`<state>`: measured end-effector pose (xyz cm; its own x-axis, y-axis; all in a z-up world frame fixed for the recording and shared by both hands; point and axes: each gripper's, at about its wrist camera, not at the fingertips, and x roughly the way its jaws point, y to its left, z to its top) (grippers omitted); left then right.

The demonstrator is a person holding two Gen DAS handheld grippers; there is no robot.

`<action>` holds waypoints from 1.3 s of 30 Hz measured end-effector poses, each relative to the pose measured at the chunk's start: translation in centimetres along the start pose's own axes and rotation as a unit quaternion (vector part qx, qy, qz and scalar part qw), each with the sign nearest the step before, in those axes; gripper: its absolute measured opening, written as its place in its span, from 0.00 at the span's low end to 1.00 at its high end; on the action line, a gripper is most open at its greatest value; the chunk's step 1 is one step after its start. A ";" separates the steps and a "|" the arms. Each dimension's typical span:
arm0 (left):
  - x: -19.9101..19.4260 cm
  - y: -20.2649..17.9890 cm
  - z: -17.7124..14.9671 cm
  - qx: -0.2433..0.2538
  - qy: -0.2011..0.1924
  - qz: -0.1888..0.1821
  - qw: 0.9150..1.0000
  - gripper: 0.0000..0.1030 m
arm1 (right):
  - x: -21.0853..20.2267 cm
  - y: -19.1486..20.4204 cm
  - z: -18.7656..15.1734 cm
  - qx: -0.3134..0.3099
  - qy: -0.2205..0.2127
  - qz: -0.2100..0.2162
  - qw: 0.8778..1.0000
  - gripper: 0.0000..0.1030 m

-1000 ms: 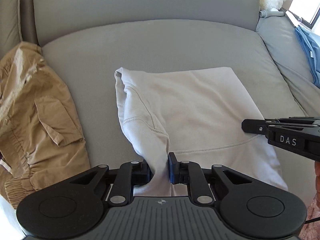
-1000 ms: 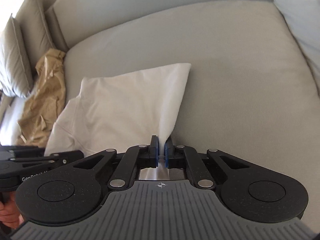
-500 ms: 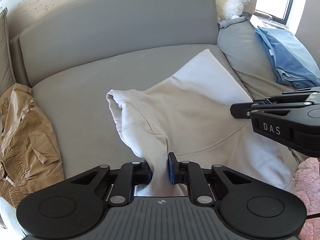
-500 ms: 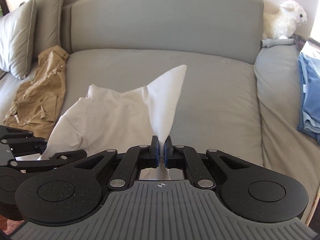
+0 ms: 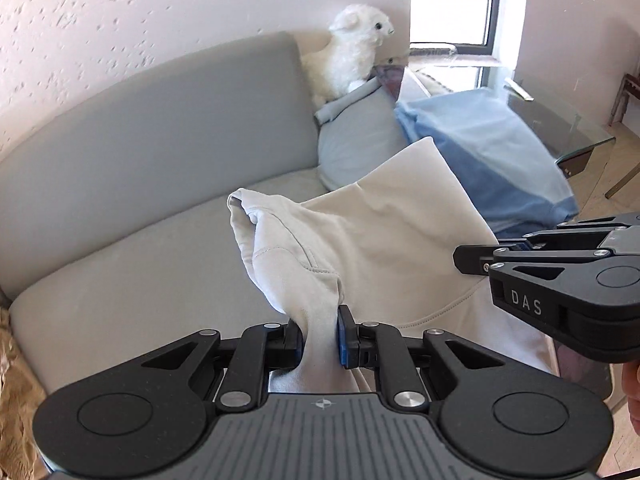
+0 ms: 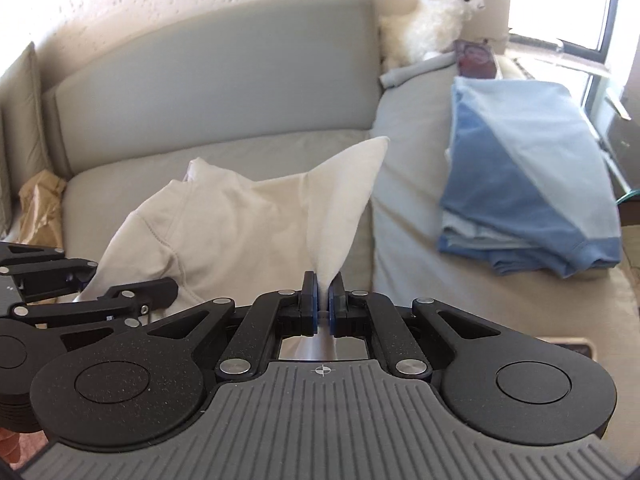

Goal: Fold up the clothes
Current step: 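Grasp the sweatshirt edge with both grippers and lift it up, then carry the folded sweatshirt with both grippers onto the blue garment pile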

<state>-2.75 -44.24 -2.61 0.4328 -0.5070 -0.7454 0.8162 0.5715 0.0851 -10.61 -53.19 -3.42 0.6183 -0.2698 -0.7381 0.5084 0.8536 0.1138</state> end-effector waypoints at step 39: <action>8.3 -7.3 10.0 0.022 -0.178 -0.083 0.980 0.29 | 2.6 -22.7 10.2 0.050 -0.080 -0.146 0.985 0.51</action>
<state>-1.24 -59.09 -2.79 0.3921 -0.7884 -0.4740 0.8991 0.4373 0.0163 -14.40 -77.78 -1.16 0.5190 -0.5706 -0.6364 0.7304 0.6829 -0.0166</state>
